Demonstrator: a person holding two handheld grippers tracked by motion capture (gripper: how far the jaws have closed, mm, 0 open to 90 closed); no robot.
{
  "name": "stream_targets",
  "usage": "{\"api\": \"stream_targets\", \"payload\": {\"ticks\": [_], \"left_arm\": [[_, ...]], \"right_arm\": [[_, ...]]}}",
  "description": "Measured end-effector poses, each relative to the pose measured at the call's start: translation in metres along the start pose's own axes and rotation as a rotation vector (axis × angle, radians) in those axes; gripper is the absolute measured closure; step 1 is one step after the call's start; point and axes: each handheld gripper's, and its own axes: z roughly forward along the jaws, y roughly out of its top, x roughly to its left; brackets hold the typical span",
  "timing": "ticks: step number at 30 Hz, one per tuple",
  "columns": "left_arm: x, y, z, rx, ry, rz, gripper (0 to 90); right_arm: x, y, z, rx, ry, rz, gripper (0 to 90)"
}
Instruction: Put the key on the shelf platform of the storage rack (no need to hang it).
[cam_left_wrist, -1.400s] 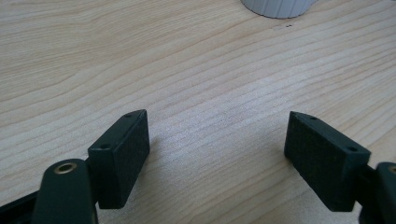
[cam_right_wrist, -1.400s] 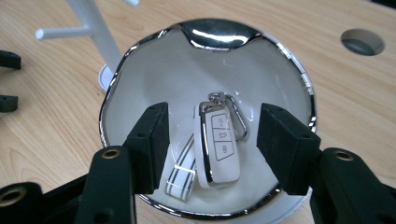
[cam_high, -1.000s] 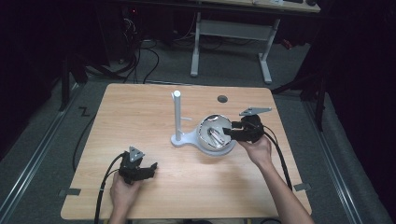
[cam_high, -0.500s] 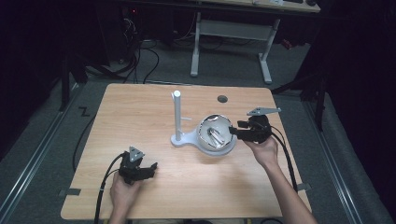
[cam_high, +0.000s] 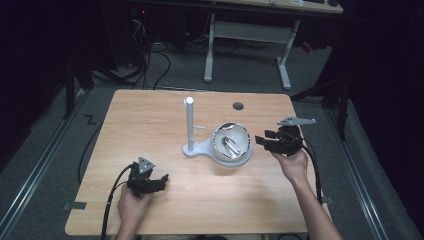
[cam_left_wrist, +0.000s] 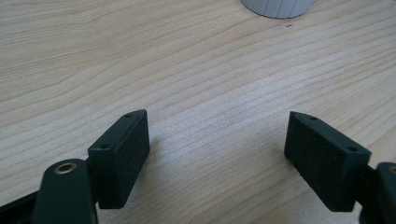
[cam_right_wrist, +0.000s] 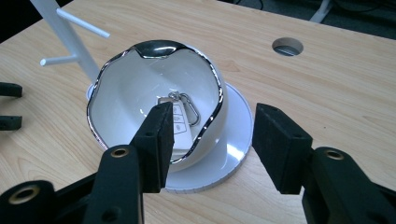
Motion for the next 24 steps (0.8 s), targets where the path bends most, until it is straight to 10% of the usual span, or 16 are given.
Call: {"api": "stream_targets", "payload": {"ticks": [24], "left_arm": [[0.000, 0.000, 0.000, 0.003, 0.001, 0.002, 22.7]], "right_arm": [[-0.016, -0.026, -0.036, -0.020, -0.052, 0.053, 49.2]]}}
